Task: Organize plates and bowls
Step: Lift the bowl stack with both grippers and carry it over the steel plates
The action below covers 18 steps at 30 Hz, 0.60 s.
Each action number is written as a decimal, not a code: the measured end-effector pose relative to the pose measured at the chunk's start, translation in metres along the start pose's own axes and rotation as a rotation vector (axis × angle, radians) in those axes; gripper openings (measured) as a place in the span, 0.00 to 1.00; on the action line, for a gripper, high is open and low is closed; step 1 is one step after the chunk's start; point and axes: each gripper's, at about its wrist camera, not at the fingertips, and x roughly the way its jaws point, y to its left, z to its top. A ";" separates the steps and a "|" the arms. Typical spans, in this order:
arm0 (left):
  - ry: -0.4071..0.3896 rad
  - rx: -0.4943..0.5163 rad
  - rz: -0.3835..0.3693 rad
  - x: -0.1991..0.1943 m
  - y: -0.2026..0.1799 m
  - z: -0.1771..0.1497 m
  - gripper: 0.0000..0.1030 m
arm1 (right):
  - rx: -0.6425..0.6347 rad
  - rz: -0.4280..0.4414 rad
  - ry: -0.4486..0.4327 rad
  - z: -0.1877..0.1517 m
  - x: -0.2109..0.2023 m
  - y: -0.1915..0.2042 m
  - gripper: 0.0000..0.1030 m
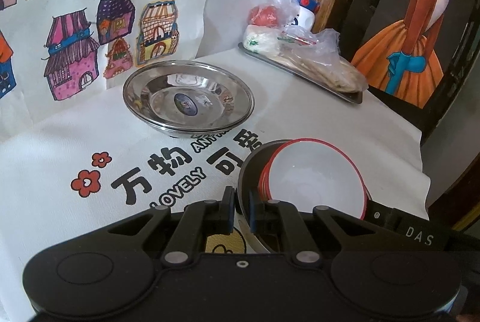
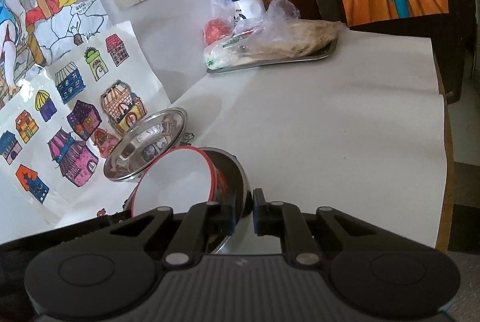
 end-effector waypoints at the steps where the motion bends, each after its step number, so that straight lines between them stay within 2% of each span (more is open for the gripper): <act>1: 0.000 -0.002 0.001 0.000 0.000 0.000 0.08 | 0.001 0.001 0.000 0.000 0.000 0.000 0.11; 18: 0.013 -0.044 -0.018 0.006 -0.003 0.010 0.07 | 0.033 0.013 -0.007 0.016 0.004 -0.003 0.11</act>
